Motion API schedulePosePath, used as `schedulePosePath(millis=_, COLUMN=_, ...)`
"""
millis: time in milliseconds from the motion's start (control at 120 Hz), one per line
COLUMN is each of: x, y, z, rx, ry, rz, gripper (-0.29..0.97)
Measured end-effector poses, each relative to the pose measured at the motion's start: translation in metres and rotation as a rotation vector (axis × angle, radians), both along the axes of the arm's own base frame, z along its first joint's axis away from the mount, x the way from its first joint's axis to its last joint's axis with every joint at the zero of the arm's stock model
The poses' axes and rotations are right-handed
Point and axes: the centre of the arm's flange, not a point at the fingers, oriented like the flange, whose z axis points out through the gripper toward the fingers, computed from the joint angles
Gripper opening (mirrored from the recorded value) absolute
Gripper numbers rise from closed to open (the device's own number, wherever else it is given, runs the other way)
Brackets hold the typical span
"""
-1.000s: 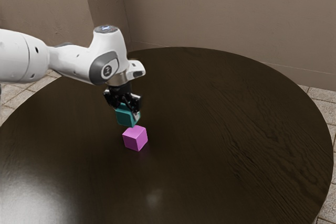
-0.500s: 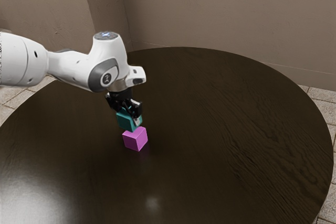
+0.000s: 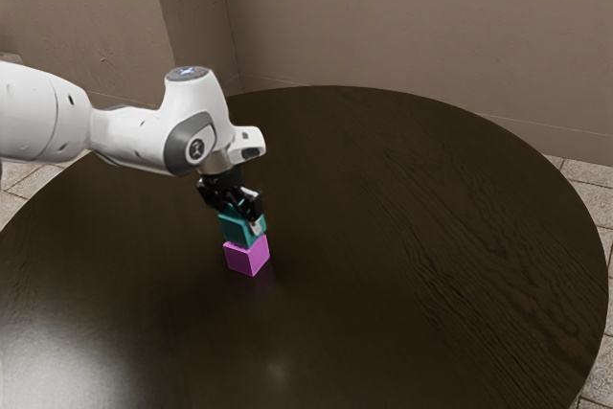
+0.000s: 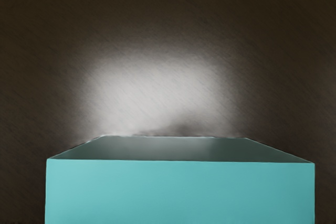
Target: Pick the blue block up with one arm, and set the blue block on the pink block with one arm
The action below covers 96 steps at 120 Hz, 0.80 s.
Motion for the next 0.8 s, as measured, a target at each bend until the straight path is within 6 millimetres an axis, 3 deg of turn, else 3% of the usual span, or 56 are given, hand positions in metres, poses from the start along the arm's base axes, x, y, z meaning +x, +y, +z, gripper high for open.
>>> schedulePosePath(millis=292, x=-0.018, y=-0.003, z=0.004, rx=-0.010, ry=0.008, rz=-0.007, gripper=0.30)
schedulePosePath(millis=458, x=-0.017, y=0.003, z=0.001, rx=-0.009, ry=0.010, rz=0.004, gripper=0.30)
schedulePosePath(millis=800, x=-0.013, y=-0.003, z=0.001, rx=-0.040, ry=-0.006, rz=0.037, gripper=0.30)
